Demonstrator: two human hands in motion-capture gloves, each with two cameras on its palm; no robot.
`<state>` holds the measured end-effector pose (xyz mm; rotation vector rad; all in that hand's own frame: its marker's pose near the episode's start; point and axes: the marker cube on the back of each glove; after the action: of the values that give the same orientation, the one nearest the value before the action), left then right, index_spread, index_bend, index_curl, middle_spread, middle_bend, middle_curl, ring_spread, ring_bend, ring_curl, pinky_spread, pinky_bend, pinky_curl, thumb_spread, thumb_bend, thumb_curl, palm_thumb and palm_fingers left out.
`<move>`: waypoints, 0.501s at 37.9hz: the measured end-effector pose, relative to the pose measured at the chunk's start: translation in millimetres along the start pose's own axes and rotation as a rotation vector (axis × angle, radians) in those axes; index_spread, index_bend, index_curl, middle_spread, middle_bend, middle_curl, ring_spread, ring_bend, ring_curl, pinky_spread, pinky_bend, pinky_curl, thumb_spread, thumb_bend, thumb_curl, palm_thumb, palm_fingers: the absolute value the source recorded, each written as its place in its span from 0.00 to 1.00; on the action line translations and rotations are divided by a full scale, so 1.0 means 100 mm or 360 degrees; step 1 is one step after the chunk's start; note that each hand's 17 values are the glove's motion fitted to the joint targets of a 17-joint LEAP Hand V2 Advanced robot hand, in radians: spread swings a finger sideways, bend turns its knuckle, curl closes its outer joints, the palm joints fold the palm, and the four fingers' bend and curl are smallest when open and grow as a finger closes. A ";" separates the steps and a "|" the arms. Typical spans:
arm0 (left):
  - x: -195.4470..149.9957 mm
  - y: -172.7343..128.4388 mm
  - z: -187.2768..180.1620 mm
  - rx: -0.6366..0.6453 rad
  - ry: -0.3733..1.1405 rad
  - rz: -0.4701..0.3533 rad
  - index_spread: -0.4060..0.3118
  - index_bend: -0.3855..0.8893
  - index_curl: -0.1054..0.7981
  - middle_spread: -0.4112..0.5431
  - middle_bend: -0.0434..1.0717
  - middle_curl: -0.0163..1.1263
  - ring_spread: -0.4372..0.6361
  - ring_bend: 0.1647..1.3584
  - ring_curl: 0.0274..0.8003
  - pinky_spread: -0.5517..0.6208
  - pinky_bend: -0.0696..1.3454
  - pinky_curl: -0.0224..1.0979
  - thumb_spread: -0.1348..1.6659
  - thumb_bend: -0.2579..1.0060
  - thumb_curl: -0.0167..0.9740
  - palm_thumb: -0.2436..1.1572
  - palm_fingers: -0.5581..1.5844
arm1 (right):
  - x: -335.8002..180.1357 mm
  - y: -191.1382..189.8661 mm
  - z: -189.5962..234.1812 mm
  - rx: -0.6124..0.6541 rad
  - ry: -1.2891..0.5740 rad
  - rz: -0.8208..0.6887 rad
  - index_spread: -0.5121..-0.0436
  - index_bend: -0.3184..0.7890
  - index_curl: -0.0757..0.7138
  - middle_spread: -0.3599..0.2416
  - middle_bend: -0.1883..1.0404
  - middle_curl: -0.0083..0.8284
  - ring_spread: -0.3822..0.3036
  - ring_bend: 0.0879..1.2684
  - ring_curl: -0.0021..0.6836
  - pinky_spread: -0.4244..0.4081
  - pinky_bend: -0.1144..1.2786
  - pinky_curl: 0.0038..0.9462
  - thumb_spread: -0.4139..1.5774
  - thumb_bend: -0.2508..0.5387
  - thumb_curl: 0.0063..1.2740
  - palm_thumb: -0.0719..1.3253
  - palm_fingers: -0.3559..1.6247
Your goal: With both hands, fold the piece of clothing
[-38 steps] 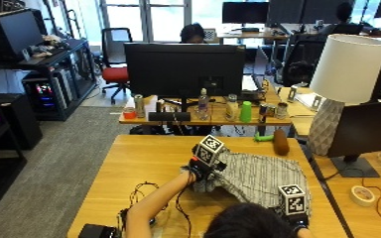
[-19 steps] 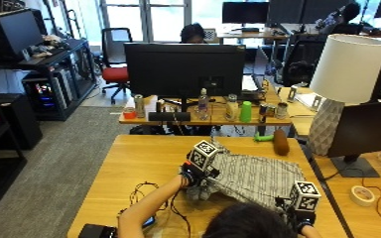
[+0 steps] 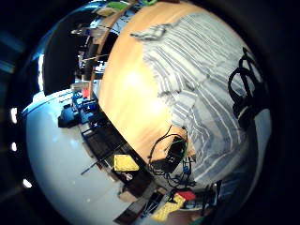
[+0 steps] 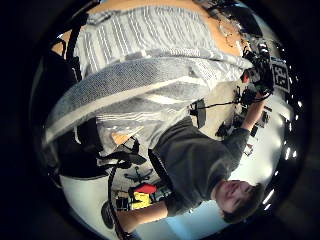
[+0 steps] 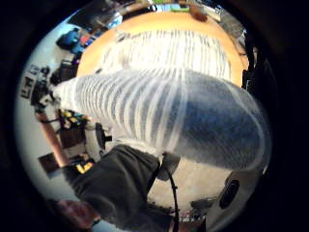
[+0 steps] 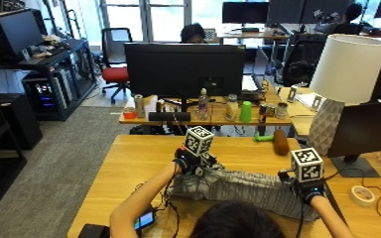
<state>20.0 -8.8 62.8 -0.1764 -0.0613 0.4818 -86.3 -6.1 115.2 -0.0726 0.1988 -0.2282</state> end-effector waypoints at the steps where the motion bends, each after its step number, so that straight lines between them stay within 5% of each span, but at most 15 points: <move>1: -0.05 -0.05 -0.06 0.0044 0.0009 -0.0033 0.18 0.43 0.65 0.10 0.37 0.51 0.07 0.28 0.55 0.10 0.39 0.37 0.43 0.19 0.79 0.80 0.83 | 0.03 -0.06 -0.10 0.0034 0.0018 0.0031 0.55 0.46 0.56 0.33 0.54 0.65 0.24 0.59 0.71 0.20 0.56 0.47 0.77 0.51 0.33 0.81 0.83; 6: -0.38 -0.52 -0.23 0.0249 0.0009 -0.0278 0.18 0.43 0.66 0.10 0.37 0.52 0.07 0.29 0.55 0.11 0.38 0.37 0.43 0.18 0.80 0.79 0.83 | 0.12 -0.62 -0.27 0.0163 0.0133 0.0176 0.55 0.45 0.60 0.33 0.55 0.66 0.24 0.59 0.72 0.19 0.56 0.47 0.77 0.48 0.32 0.82 0.84; 14: -0.40 -0.99 -0.19 0.0297 -0.0322 -0.0580 0.18 0.43 0.66 0.10 0.36 0.52 0.07 0.28 0.55 0.11 0.37 0.37 0.44 0.18 0.80 0.79 0.83 | 0.11 -1.64 0.14 0.0204 0.0365 0.0343 0.55 0.45 0.64 0.33 0.55 0.66 0.24 0.58 0.72 0.17 0.55 0.47 0.77 0.44 0.30 0.82 0.84; 19: -0.57 -1.57 0.04 0.0535 -0.0511 -0.0685 0.18 0.43 0.66 0.10 0.35 0.52 0.07 0.28 0.55 0.12 0.36 0.37 0.48 0.18 0.78 0.77 0.82 | 0.05 -1.63 0.01 0.0420 0.0396 0.0538 0.55 0.45 0.66 0.33 0.55 0.66 0.23 0.58 0.72 0.17 0.55 0.47 0.77 0.42 0.30 0.82 0.84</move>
<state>40.6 -172.1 94.4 0.2437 -0.3230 0.0817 -116.7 -165.9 130.3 0.2517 0.4220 0.0763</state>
